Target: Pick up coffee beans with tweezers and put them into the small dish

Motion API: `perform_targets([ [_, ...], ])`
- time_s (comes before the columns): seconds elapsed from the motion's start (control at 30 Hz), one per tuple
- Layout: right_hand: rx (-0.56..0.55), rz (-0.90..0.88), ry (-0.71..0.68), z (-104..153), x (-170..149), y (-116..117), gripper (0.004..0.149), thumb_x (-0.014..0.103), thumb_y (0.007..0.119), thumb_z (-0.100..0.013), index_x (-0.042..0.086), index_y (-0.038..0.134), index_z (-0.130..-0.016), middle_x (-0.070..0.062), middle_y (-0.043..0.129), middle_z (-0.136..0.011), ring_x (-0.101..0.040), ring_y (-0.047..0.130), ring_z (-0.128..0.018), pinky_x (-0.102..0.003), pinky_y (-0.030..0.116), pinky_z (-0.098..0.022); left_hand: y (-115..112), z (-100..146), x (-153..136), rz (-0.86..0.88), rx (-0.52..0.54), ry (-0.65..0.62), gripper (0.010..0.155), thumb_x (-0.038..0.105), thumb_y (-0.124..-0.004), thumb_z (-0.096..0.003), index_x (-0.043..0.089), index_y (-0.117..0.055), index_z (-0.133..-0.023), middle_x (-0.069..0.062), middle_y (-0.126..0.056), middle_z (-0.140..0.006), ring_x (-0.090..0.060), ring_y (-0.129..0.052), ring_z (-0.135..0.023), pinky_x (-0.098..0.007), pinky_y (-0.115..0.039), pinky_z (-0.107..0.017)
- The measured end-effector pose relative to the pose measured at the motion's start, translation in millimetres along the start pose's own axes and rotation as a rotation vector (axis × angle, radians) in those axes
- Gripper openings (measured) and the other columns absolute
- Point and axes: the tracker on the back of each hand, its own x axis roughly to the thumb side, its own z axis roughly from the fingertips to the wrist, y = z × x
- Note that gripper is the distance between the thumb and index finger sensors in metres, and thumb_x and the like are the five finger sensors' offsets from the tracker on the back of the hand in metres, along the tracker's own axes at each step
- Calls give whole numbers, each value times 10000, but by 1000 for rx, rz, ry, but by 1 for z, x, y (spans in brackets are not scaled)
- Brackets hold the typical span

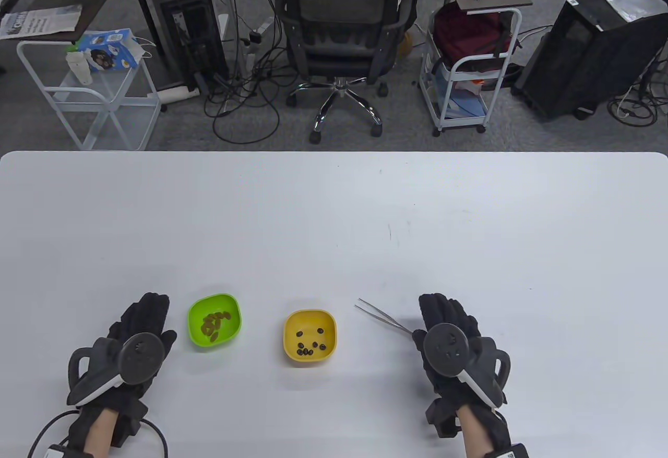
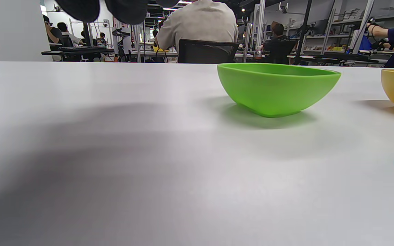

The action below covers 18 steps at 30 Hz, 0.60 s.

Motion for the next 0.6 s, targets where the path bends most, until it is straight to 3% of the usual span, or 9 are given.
perform_targets([
  [0.6,8,16,5,-2,3,3,645,335,602,-511,169,394,-1098,-137,444,-1203,-517,488,-1083,-660,450,-777,-1,-2,2,-7,-6,-14,711,381,-411,-613,18,-244,-1201,-274,-314,-1274,-574,-530,-1133,-713,-554,-755],
])
